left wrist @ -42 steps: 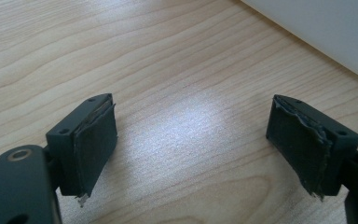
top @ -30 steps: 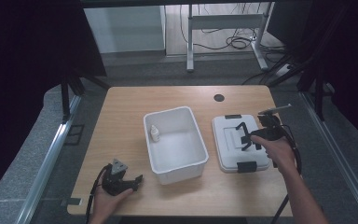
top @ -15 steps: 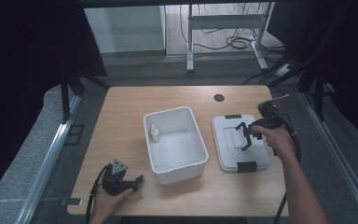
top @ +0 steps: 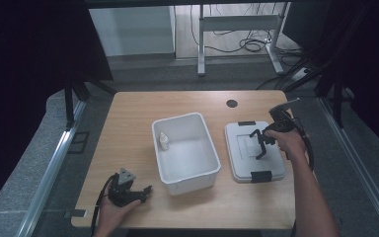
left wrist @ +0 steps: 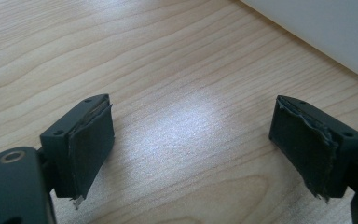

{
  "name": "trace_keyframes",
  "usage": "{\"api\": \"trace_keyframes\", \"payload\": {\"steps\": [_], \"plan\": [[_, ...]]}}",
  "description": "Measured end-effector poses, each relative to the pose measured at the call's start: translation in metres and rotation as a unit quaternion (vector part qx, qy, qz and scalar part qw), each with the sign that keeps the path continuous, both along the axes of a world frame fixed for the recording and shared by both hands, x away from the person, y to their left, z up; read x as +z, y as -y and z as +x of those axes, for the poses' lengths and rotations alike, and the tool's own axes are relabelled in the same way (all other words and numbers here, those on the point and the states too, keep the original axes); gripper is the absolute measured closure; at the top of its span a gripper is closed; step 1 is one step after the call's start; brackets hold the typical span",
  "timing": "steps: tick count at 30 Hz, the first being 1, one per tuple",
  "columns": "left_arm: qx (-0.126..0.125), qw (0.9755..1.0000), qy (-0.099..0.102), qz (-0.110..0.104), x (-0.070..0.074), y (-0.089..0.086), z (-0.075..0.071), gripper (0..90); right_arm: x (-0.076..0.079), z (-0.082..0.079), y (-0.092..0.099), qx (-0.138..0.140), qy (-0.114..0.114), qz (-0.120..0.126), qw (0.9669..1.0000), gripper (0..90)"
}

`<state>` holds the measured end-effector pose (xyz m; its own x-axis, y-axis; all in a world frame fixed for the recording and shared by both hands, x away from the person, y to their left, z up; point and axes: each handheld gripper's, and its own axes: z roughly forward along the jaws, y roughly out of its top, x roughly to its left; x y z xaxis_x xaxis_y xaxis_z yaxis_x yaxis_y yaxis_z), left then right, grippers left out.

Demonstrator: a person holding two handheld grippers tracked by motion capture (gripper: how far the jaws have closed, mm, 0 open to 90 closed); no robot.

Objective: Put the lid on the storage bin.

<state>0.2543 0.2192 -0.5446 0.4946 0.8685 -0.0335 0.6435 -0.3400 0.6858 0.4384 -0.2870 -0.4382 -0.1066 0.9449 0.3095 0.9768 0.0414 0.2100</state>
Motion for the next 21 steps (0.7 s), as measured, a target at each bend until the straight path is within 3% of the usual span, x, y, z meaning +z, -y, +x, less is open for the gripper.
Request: {"api": "trace_keyframes", "payload": {"steps": [3,7,13,21], "plan": [[0.000,1.0000,0.000,0.000,0.000,0.000,0.000,13.7,-0.004,0.003,-0.003,0.001,-0.009,0.004,1.0000,67.6],[0.000,1.0000,0.000,0.000,0.000,0.000,0.000,13.7,-0.011,0.007,-0.008,0.006,-0.023,-0.021,0.9995,73.4],[0.000,1.0000,0.000,0.000,0.000,0.000,0.000,13.6,-0.019,0.012,-0.011,-0.001,-0.029,-0.024,0.9993,83.5],[0.000,1.0000,0.000,0.000,0.000,0.000,0.000,13.6,-0.019,0.012,-0.012,-0.021,-0.030,-0.013,0.9992,84.9]]}}
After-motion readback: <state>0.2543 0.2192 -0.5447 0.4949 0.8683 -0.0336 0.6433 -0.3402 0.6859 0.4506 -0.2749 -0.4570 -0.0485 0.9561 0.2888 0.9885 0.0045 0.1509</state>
